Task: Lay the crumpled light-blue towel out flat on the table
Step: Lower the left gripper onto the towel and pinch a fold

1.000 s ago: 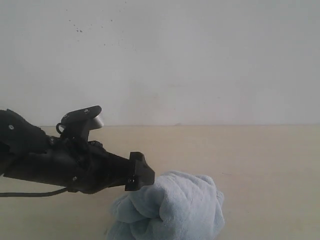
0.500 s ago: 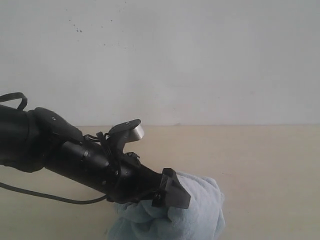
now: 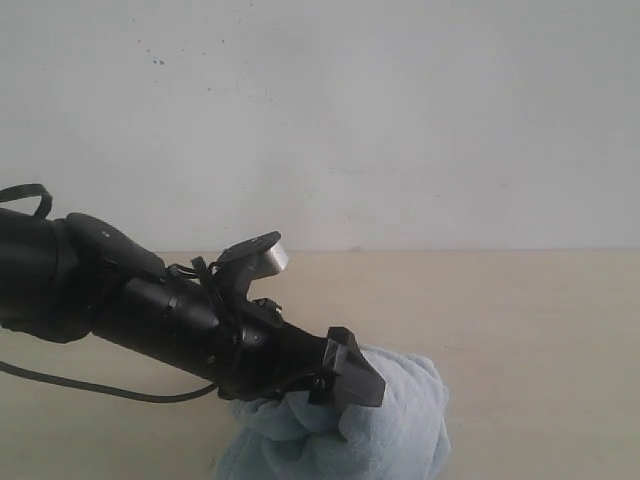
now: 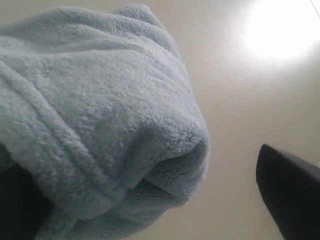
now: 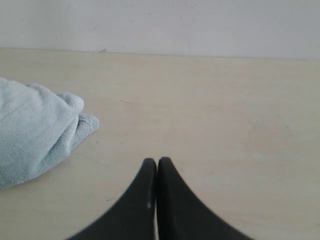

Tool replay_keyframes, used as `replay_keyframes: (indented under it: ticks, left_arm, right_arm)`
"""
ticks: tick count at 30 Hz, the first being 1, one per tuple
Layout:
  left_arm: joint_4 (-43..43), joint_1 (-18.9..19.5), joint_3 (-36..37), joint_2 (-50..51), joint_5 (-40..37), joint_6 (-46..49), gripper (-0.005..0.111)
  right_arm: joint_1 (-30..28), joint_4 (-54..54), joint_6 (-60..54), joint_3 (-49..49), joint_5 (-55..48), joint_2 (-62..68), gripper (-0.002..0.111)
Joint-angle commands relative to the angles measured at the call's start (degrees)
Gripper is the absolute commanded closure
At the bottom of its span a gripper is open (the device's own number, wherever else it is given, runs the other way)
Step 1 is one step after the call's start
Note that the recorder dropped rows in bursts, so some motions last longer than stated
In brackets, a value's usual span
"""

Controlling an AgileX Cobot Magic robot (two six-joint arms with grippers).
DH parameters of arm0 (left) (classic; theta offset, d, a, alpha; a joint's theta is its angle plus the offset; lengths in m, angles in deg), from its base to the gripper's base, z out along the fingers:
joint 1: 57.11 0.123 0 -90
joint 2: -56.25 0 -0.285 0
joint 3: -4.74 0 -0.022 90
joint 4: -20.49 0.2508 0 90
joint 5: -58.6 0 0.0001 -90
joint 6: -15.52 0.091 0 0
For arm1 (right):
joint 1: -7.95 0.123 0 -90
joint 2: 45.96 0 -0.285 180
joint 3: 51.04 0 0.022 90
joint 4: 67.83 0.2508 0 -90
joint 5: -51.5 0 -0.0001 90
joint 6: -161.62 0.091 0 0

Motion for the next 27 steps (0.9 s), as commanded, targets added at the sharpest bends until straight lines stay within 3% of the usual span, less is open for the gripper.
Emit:
replay_keyframes:
  ticks: [1,6,8,13,16,27]
  left_arm:
    - [-1.24,-0.61,-0.42,0.21,-2.24,0.54,0.007]
    - [-2.46,-0.61,-0.42,0.21,-2.67,0.54,0.013]
    - [-2.61,-0.50,-0.42,0.21,-2.67,0.54,0.024]
    - [-2.72,-0.49,-0.42,0.21,-2.57,0.54,0.066]
    - [-2.72,-0.49,-0.42,0.21,-2.57,0.54,0.082]
    - [-1.43,-0.49,-0.42,0.21,-3.51,0.54,0.094]
  right_arm:
    - [0.10,-0.51,0.05,0.04,0.51,-0.27,0.108]
    - [0.10,-0.51,0.05,0.04,0.51,-0.27,0.108]
    - [0.10,-0.51,0.05,0.04,0.51,-0.27,0.108]
    - [0.10,-0.51,0.05,0.04,0.51,-0.27,0.108]
    - [0.10,-0.51,0.05,0.04,0.51,-0.27,0.108]
    - [0.10,-0.51,0.05,0.04,0.51,-0.27,0.108]
